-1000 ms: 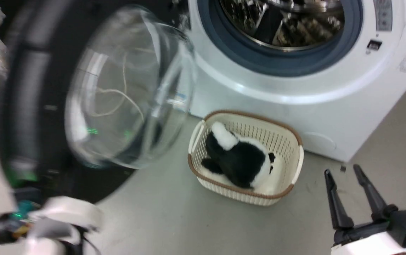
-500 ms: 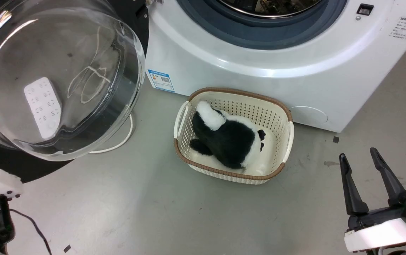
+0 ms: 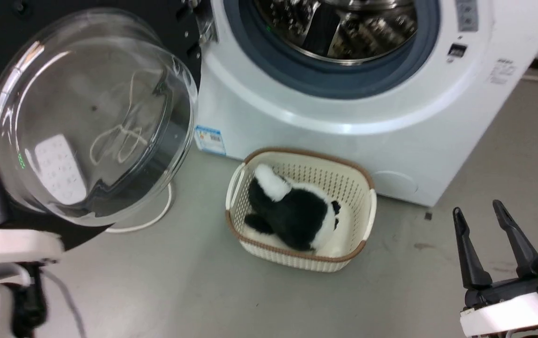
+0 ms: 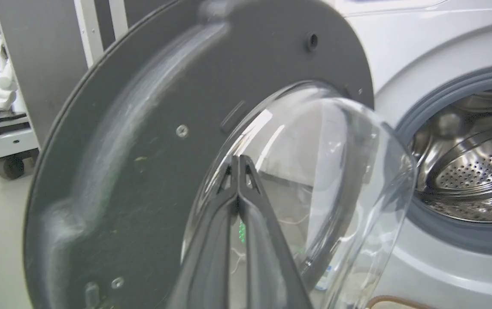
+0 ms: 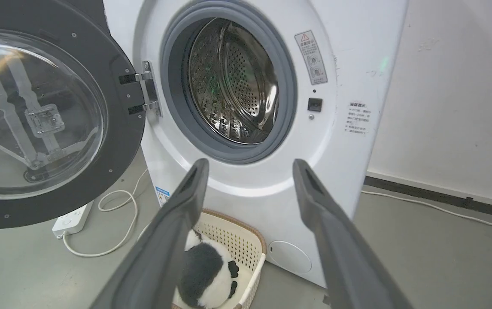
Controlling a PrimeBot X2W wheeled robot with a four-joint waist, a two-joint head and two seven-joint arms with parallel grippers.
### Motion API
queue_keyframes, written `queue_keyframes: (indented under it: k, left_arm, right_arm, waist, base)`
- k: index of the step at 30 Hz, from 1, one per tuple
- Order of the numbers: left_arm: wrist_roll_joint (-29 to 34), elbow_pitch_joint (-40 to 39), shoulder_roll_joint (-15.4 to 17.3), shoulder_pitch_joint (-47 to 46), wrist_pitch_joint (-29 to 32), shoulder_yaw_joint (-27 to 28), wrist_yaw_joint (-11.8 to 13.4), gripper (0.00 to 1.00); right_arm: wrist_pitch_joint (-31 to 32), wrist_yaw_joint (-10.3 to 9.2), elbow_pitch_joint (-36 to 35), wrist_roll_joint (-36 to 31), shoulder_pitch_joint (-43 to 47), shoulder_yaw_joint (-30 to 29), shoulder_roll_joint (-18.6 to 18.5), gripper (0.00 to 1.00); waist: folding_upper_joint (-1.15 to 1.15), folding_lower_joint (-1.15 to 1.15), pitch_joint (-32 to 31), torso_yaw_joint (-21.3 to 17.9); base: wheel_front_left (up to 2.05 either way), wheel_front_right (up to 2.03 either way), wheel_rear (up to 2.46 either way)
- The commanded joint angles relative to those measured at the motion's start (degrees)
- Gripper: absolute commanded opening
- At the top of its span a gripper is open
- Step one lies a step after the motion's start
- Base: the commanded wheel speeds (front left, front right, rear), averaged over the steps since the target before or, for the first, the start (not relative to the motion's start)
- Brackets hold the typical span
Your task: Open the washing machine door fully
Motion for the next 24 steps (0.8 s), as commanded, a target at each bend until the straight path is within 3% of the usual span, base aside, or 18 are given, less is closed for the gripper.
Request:
queue_keyframes:
  k: [1,9,15,16,17,24]
  left_arm:
    - [0.99,-2.83,-1.19,1.26,-0.50,-1.06,-0.02,0.00]
    - [1.02,-13.44,-6.05,7.60,0.61,-7.52,-1.38,0.00]
    - [2.23,-12.10,-8.89,12.55,1.17,-12.97,-1.53,0.03]
    - [2.76,-11.42,-9.28,13.19,0.93,-13.51,-1.29,0.69]
    - [3.63,-10.64,-9.42,13.80,0.77,-14.22,-1.03,1.00]
    - [5.67,-6.46,-11.34,16.62,-0.18,-17.05,-1.09,1.00]
  right_arm:
    - [-0.35,0.05,0.13,-0.43,0.50,-0.45,0.39,1.00]
    - [-1.22,0.05,0.21,-2.28,1.82,-2.50,2.77,1.00]
    - [-1.57,0.05,0.42,-3.10,4.43,-2.16,4.07,1.00]
    - [-1.60,0.05,0.64,-3.23,4.85,-1.78,4.15,1.00]
    - [-1.63,0.05,0.82,-3.30,5.11,-1.41,4.21,1.00]
    - [-1.72,0.05,1.45,-3.50,5.69,-0.15,4.46,1.00]
  waist:
    - [0.00,0.01,-2.05,-1.45]
    - [0.00,0.01,-6.32,-7.44]
    - [0.00,0.01,-8.62,-11.49]
    - [0.00,0.01,-8.98,-12.02]
    - [0.00,0.01,-9.17,-12.53]
    - [0.00,0.01,-9.85,-14.64]
  base:
    - [0.00,0.00,0.00]
    - [0.00,0.00,0.00]
    - [0.00,0.00,0.00]
    - [0.00,0.00,0.00]
    - [0.00,0.00,0.00]
    - [0.00,0.00,0.00]
